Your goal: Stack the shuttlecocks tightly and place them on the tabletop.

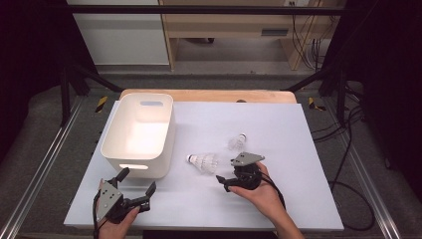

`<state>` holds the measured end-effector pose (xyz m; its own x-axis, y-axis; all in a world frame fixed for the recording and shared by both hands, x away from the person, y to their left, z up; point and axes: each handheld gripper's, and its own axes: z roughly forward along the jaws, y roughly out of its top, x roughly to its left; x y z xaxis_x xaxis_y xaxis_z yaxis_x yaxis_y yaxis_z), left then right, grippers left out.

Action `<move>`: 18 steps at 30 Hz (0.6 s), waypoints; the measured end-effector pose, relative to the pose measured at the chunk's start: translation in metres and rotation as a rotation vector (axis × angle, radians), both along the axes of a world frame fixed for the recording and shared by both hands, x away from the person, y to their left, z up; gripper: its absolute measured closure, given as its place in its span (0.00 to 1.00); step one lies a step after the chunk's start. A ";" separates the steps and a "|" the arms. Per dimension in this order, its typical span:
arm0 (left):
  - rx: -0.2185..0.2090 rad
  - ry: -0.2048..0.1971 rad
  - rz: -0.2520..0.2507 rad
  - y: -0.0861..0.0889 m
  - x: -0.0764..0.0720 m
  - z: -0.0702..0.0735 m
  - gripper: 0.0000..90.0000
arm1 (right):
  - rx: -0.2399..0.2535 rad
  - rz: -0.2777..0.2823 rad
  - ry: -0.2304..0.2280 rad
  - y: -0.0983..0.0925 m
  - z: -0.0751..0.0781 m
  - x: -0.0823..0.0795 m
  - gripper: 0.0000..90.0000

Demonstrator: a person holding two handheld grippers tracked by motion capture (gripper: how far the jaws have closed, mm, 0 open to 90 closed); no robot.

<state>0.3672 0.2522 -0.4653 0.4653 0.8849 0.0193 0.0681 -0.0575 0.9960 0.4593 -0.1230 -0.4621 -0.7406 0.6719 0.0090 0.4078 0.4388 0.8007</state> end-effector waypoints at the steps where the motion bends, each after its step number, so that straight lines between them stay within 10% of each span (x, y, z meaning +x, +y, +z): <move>1: -0.001 -0.001 -0.001 0.000 0.000 0.000 0.01 | 0.000 -0.005 0.004 -0.002 0.000 0.000 0.23; 18: 0.006 -0.002 0.010 0.001 0.001 0.000 0.01 | 0.015 -0.073 0.002 -0.008 0.001 0.003 0.15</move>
